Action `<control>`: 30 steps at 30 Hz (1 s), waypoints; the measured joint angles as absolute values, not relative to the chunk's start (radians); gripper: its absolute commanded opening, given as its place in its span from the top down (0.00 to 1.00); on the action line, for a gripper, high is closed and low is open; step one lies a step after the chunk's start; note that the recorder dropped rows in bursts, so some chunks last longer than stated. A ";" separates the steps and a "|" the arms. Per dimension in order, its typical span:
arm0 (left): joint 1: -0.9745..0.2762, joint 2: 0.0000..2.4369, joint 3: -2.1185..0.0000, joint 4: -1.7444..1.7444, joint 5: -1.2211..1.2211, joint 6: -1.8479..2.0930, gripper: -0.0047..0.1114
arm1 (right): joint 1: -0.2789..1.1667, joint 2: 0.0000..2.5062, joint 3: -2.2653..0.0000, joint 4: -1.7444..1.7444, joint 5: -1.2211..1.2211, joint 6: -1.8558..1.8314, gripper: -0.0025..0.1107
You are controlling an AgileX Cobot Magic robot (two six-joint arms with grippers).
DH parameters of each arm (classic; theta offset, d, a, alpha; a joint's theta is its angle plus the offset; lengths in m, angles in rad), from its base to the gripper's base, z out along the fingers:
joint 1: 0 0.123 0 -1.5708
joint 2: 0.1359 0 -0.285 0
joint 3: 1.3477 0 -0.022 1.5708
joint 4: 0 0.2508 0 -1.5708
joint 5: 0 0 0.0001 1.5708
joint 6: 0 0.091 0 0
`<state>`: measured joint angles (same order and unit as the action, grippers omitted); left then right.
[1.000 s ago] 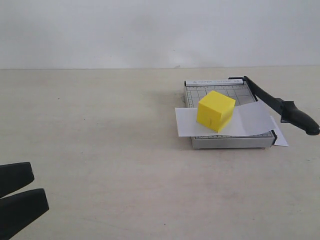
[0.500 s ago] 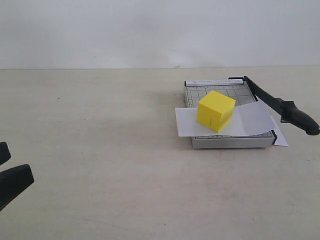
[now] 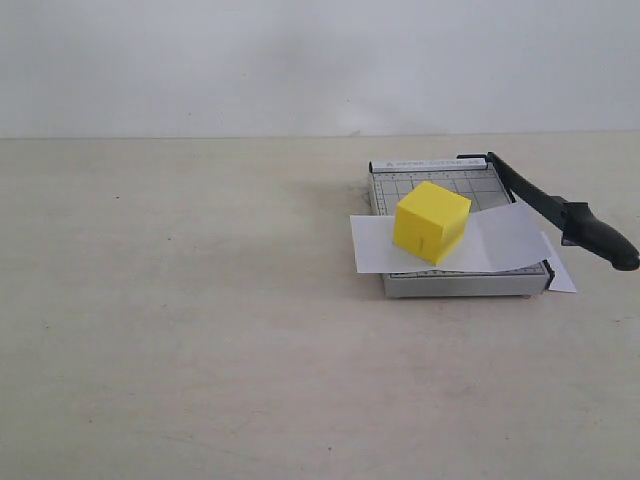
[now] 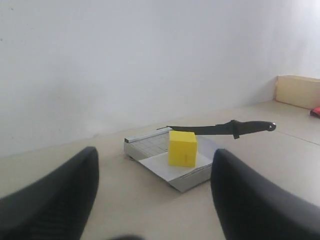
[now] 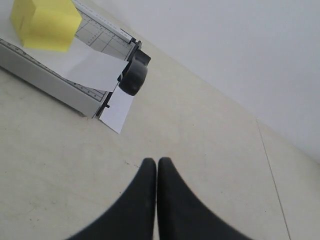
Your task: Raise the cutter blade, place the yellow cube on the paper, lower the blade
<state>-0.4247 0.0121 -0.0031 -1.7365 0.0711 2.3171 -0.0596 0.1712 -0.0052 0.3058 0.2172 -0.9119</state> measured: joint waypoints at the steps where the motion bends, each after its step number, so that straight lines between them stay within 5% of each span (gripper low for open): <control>1: -0.401 0.008 -0.003 -1.736 0.091 2.320 0.43 | -0.060 0.171 -0.005 0.306 0.217 -0.912 0.97; 10: -0.155 0.003 -0.003 -1.716 0.264 2.338 0.43 | -0.060 0.171 -0.005 0.306 0.217 -0.912 0.97; 24: -0.140 0.003 -0.003 -1.614 0.104 2.580 0.43 | -0.060 0.171 -0.005 0.306 0.217 -0.912 0.97; 30: -0.140 0.003 -0.003 -0.895 0.072 1.731 0.43 | -0.060 0.171 -0.005 0.306 0.217 -0.912 0.97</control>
<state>-0.1397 0.0026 -0.0031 -0.8954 0.0716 1.7309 -0.0596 0.1712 -0.0052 0.3058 0.2172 -0.9119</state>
